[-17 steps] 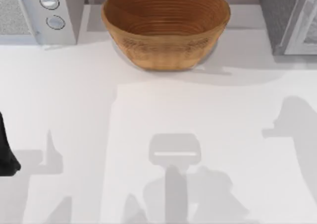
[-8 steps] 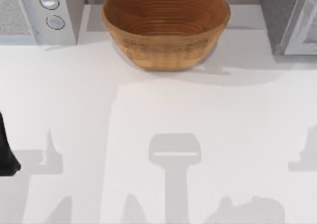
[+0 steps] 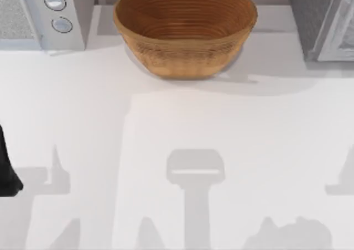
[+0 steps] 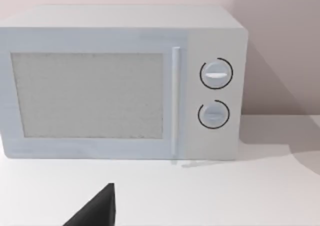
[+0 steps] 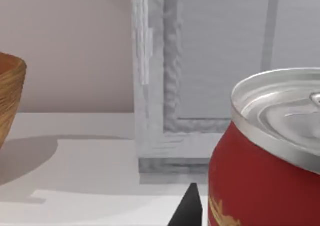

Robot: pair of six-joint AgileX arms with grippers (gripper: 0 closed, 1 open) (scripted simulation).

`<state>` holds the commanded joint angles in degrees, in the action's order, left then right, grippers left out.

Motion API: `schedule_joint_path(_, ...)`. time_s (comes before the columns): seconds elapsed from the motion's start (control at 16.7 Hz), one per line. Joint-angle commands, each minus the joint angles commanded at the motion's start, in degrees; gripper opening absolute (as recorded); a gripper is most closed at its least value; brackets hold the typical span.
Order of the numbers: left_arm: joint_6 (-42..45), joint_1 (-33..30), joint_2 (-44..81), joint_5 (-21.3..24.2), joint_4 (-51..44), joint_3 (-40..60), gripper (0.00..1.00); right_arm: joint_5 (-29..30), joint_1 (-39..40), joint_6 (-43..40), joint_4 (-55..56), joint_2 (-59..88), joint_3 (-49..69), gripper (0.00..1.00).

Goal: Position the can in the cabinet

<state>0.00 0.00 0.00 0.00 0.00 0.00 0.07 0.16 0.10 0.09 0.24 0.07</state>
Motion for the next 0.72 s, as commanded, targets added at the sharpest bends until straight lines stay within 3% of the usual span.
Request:
schedule_joint_path(0.24, 0.0, 0.0, 0.0, 0.0, 0.0, 0.0, 1.0, 0.56, 0.43, -0.03, -1.24, 3.38, 4.26, 0.0)
schedule_joint_path(0.72, 0.0, 0.0, 0.0, 0.0, 0.0, 0.0, 1.0, 2.69, 2.46, 0.08, -5.95, 18.14, 23.55, 0.0)
